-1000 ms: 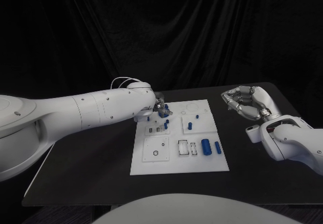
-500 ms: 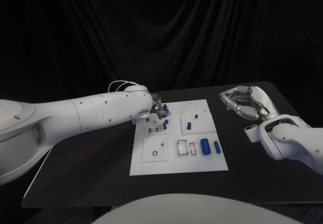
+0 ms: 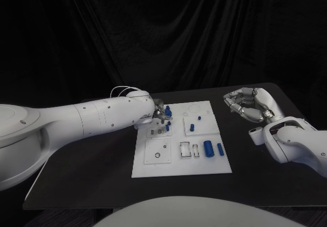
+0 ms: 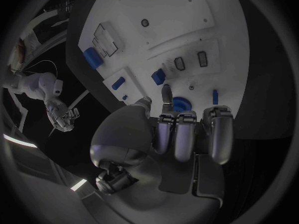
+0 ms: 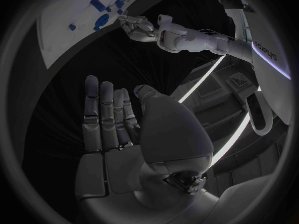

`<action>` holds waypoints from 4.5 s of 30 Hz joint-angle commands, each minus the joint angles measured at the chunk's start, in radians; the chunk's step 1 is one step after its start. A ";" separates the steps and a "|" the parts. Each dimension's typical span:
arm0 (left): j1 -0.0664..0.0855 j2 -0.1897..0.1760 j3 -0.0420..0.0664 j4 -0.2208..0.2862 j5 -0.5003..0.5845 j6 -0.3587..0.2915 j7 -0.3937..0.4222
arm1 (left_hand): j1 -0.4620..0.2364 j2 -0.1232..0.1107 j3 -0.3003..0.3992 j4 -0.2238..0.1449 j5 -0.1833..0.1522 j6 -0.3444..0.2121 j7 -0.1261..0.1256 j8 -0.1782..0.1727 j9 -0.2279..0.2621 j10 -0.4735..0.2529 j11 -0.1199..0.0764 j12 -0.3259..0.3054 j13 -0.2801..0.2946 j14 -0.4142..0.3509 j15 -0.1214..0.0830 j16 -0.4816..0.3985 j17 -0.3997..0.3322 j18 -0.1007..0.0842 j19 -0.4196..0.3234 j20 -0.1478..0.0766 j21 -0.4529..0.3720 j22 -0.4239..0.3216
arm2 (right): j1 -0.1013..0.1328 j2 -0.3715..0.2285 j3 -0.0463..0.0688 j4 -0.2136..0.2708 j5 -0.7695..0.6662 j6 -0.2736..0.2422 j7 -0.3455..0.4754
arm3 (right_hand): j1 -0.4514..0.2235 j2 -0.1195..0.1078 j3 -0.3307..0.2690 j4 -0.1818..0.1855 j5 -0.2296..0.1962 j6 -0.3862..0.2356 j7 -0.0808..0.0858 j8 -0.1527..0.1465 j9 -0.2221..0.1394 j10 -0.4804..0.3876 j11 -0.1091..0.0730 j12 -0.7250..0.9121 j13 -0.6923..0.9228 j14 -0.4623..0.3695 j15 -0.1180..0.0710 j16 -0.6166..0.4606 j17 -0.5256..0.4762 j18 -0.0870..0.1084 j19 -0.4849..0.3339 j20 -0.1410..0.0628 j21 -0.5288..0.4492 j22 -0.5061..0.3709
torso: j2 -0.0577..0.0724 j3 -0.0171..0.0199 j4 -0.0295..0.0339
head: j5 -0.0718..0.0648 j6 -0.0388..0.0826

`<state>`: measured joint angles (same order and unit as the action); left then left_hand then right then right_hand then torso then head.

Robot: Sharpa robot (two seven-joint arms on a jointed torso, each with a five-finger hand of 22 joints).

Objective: Assemble the parts on the task board

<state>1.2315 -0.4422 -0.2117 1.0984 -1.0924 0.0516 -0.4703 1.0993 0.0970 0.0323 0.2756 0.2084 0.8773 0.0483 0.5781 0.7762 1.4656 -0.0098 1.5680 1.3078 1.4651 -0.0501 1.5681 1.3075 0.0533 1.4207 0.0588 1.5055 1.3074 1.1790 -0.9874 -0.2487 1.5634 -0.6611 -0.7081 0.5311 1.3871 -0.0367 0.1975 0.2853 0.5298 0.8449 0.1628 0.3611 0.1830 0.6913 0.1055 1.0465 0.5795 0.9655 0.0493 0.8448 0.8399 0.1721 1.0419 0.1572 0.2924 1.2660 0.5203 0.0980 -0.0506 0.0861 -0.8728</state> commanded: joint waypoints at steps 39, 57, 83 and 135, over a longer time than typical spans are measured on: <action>-0.040 0.010 0.001 -0.015 0.000 0.001 0.040 | 0.009 -0.001 0.003 0.002 0.006 -0.002 0.013 -0.073 -0.002 0.105 0.005 0.003 0.263 0.106 0.002 0.003 0.263 -0.005 -0.023 0.004 -0.016 0.085 | -0.002 -0.001 0.001 0.000 -0.006 -0.007 -0.013 | 0.020 0.003 -0.014 0.006 -0.005 -0.010 -0.001 0.011 -0.002 -0.009 -0.004 0.006 -0.014 0.013 -0.003 0.023 -0.015 0.009 0.022 -0.004 -0.001 0.007 | 0.001 0.0017 -0.0018 | -0.003 0.000; -0.044 0.018 0.001 -0.022 0.000 0.031 0.030 | 0.024 -0.004 0.009 -0.010 0.013 0.030 0.009 -0.094 0.006 0.105 0.004 0.003 0.263 0.106 0.002 0.003 0.263 -0.005 -0.024 0.006 -0.019 0.086 | -0.002 0.005 0.001 -0.005 -0.043 -0.021 0.015 | 0.003 0.020 -0.022 0.008 0.018 -0.006 -0.004 0.019 -0.004 -0.005 -0.007 0.015 -0.027 0.027 -0.007 0.039 -0.034 0.009 0.038 -0.008 0.003 0.014 | 0.001 0.0013 -0.0019 | -0.001 0.000; -0.046 0.018 0.001 -0.024 0.000 0.035 0.051 | 0.106 -0.063 0.196 -0.106 0.192 0.077 -0.008 -0.181 0.064 0.105 -0.014 0.003 0.263 0.106 -0.014 0.003 0.263 -0.004 -0.024 -0.009 -0.032 0.092 | -0.002 0.000 0.001 0.000 -0.045 -0.021 -0.005 | -0.001 0.027 -0.022 0.008 0.025 -0.006 -0.005 0.021 -0.004 -0.005 -0.008 0.017 -0.030 0.028 -0.008 0.042 -0.039 0.009 0.040 -0.008 0.003 0.015 | 0.001 0.0018 -0.0026 | -0.002 0.000; -0.069 -0.137 0.001 0.122 0.127 -0.202 0.002 | -0.014 -0.142 0.486 -0.203 0.168 0.135 -0.014 -0.240 0.132 0.105 -0.020 0.003 0.263 0.106 -0.021 0.003 0.263 -0.003 -0.017 -0.015 -0.043 0.103 | -0.002 -0.002 0.001 -0.002 -0.045 -0.011 -0.028 | -0.003 0.029 -0.022 0.008 0.027 -0.006 -0.006 0.022 -0.005 -0.008 -0.008 0.018 -0.033 0.028 -0.008 0.044 -0.042 0.009 0.041 -0.009 0.002 0.016 | 0.000 0.0021 -0.0028 | 0.003 0.000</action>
<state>1.1662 -0.5792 -0.2117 1.2171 -0.9884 -0.0955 -0.4813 1.0914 -0.0494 0.4795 0.1073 0.3819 1.0080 0.0396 0.3444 0.9060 1.4669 -0.0228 1.5678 1.3076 1.4650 -0.0643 1.5681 1.3073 0.0534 1.4049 0.0463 1.4658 1.3073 1.1789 -0.9885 -0.2487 1.5583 -0.7003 -0.7169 0.5176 1.3855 -0.0195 0.1810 0.2909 0.5534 0.8415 0.1594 0.3777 0.1797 0.6878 0.1020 1.0610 0.5477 0.9881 0.0397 0.8834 0.7987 0.1720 1.0777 0.1501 0.2925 1.2812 0.5204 0.1002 -0.0536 0.0898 -0.8727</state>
